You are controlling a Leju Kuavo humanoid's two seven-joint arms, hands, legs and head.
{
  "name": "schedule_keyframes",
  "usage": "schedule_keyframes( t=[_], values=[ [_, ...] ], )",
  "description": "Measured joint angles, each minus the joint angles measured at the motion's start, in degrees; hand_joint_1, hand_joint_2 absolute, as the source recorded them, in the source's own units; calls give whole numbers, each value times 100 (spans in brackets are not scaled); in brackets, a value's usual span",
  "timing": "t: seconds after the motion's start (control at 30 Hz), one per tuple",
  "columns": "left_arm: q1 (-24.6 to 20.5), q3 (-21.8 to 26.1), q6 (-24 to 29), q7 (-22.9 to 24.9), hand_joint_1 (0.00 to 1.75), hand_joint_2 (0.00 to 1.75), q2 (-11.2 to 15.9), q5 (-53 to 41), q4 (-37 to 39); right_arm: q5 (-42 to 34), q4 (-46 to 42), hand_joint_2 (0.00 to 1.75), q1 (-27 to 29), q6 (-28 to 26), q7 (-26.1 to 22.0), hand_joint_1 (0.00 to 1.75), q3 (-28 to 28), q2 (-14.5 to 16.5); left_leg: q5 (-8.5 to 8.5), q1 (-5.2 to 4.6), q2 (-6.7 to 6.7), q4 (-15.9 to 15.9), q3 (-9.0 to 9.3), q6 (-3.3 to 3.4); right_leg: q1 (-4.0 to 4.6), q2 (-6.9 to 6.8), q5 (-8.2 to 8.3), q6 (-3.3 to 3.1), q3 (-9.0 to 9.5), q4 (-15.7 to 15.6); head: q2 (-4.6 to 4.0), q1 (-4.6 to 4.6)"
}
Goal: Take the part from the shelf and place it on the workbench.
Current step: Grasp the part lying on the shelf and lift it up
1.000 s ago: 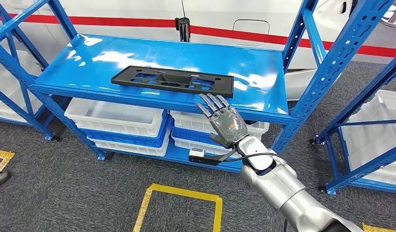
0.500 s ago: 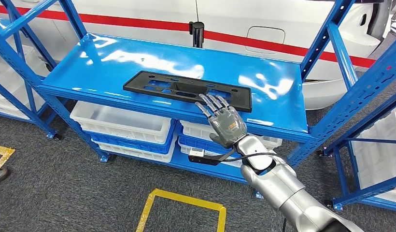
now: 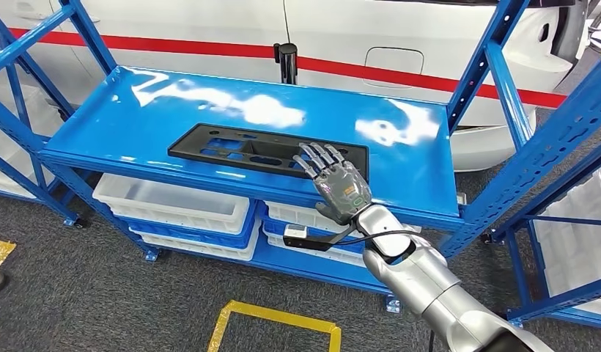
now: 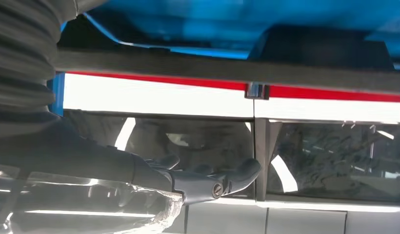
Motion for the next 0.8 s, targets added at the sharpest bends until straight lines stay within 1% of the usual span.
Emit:
schedule_keyframes(
  t=[0.07,0.1,0.13,0.17,0.2,0.23,0.27,0.3,0.33,0.37,0.4,0.43,0.47,0.5,0.53,0.57,0.6,0.63,0.67,0.7,0.77,0.8],
  values=[
    [5,8,5,-1,0,0,3,0,1,1,17,175,1,-7,3,0,10,5,515,6,21,-759,253,9,-6,1,-98,53,140,2,0,1],
    [2,16,8,-2,0,0,3,0,2,2,24,175,-10,-11,6,0,14,7,647,-6,38,-1056,362,38,1,2,-144,89,183,-4,0,1],
    [-4,24,10,-2,0,0,3,-1,3,4,27,175,-22,-15,11,0,18,9,717,-26,49,-1235,431,79,14,1,-181,129,206,-19,0,-2],
    [-9,30,12,-2,0,0,2,-1,3,5,31,175,-34,-19,17,0,21,9,713,-48,51,-1297,450,134,34,1,-194,175,226,-8,0,-2],
    [-11,36,12,-2,0,0,1,-1,3,7,33,175,-43,-25,25,0,24,9,692,-64,45,-1312,483,196,50,2,-191,222,231,5,0,-3],
    [-12,39,12,-3,0,0,0,-1,3,8,34,175,-45,-30,33,0,25,8,722,-72,32,-1334,530,251,59,-2,-189,262,215,63,0,-3],
    [-10,44,12,-3,0,0,-2,-1,3,9,35,175,-47,-36,38,0,25,4,732,-80,22,-1352,579,299,60,-3,-187,288,162,205,0,3],
    [-12,48,12,-4,0,0,-5,-1,3,9,36,175,-53,-41,42,0,26,-1,724,-89,16,-1361,632,343,54,-5,-210,302,22,430,0,8],
    [-16,52,11,-5,0,0,-7,-2,2,9,38,175,-55,-43,43,8,27,-7,707,-97,7,-1370,660,380,44,-7,-275,295,-199,762,0,9],
    [-21,56,8,-5,0,0,-8,-2,1,9,42,175,-53,-44,43,27,29,-12,681,-110,-1,-1369,680,410,37,-7,-383,274,-469,1157,0,11],
    [-24,58,4,-5,0,0,-7,-2,1,9,49,175,-40,-44,44,64,33,-19,649,-122,-14,-1368,699,433,35,-7,-516,259,-748,1520,0,13],
    [-23,62,-1,-15,0,0,-7,4,1,8,57,175,-19,-43,44,106,37,-23,620,-137,-28,-1367,727,446,36,-7,-631,248,-971,1754,0,11],
    [-20,67,-5,-39,0,0,-9,16,1,5,66,175,0,-43,45,141,40,-31,588,-157,-45,-1366,764,452,38,-7,-670,256,-1099,1797,0,14],
    [-16,73,-11,-85,0,0,-13,37,1,-1,74,175,14,-43,45,165,40,-43,556,-179,-63,-1365,811,453,44,-7,-593,282,-1112,1620,0,14],
    [-13,81,-19,-157,0,0,-18,66,1,-10,79,175,19,-43,45,172,40,-56,520,-202,-78,-1365,864,451,62,-8,-398,301,-1025,1250,0,15],
    [-12,98,-28,-246,0,0,-34,97,0,-21,83,175,20,-43,44,173,39,-74,480,-220,-90,-1367,912,447,86,-8,-133,301,-896,805,0,16],
    [-15,118,-32,-339,0,0,-48,131,0,-34,86,175,19,-44,42,174,39,-91,441,-236,-101,-1366,953,434,113,-2,85,271,-785,431,0,9],
    [-22,145,-11,-442,0,0,-60,159,-1,-49,88,175,18,-44,34,174,39,-102,402,-246,-107,-1367,975,412,140,4,236,223,-692,178,0,13],
    [-31,177,49,-555,0,0,-70,179,-4,-64,90,175,16,-44,21,173,38,-109,391,-248,-111,-1348,986,385,155,14,320,166,-642,62,0,17],
    [-35,207,145,-684,0,0,-69,198,-7,-81,92,175,14,-46,7,173,37,-112,385,-250,-113,-1322,996,355,152,21,341,110,-621,32,0,22],
    [-36,289,324,-963,0,0,-67,271,-12,-108,99,175,6,-58,-25,173,35,-114,346,-232,-97,-1221,990,294,77,22,417,28,-499,-32,0,32],
    [-35,342,396,-1094,0,0,-67,322,-13,-121,103,175,-7,-76,-40,174,35,-111,280,-215,-82,-1103,948,259,41,20,429,-7,-448,-50,0,21]
  ],
)
